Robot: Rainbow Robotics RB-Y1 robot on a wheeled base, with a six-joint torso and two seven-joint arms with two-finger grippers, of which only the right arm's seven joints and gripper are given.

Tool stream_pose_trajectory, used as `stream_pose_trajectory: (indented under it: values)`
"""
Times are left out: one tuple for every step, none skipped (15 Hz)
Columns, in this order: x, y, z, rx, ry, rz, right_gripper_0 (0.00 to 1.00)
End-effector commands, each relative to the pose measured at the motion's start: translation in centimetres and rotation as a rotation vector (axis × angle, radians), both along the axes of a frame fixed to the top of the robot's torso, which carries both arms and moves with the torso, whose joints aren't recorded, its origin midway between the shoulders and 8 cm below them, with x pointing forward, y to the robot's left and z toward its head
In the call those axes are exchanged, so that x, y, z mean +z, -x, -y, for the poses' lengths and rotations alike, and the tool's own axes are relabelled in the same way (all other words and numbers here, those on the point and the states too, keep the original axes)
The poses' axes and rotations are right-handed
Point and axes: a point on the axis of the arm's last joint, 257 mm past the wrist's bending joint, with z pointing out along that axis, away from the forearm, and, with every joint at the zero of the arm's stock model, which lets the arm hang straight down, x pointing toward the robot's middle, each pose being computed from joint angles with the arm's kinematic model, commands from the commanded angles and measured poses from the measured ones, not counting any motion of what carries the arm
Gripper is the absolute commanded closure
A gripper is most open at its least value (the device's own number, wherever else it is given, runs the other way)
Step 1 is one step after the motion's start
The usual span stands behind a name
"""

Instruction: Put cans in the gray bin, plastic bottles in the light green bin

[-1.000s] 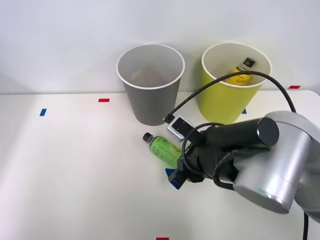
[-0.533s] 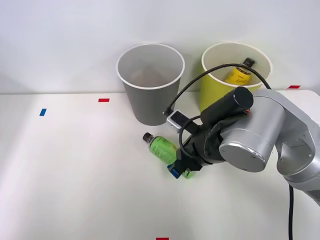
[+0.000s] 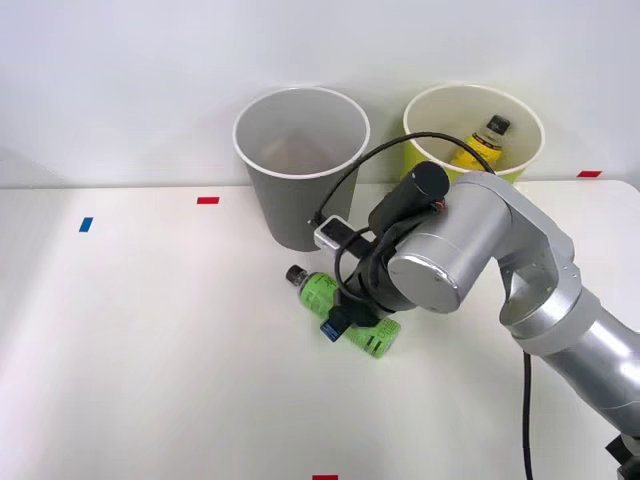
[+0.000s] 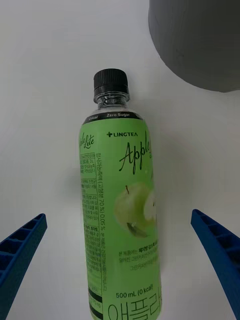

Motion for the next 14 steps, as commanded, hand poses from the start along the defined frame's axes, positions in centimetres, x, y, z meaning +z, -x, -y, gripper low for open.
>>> stream_pose_trajectory:
  values:
    - [-0.6,-0.6,-0.9,0.009,-0.004,0.003,0.00]
    - [-0.8,-0.8,-1.1,0.010,0.002,0.009,0.00]
    - [-1.1,-0.9,-1.3,0.010,0.004,0.005,0.00]
    - [-1.2,-1.4,-1.8,0.013,0.003,0.010,0.00]
    - [-1.4,-1.6,-2.3,0.016,0.000,0.006,0.00]
    - [-1.6,-1.9,-2.5,0.015,0.007,0.004,0.00]
    - [-1.7,-2.2,-2.7,0.012,0.016,0.009,0.00]
    - [-1.9,-2.3,-2.8,0.009,0.021,0.009,0.00]
    - [-2.0,-2.4,-2.8,0.009,0.024,0.007,0.00]
    - [-2.0,-2.4,-2.9,0.013,0.025,0.007,0.00]
    - [-2.3,-2.3,-2.9,0.010,0.026,0.000,0.00]
    - [-2.6,-2.4,-2.9,0.010,0.025,-0.002,0.00]
    - [-2.9,-2.9,-2.9,0.005,0.027,0.000,0.00]
    - [-3.3,-3.1,-2.8,0.005,0.036,-0.002,0.00]
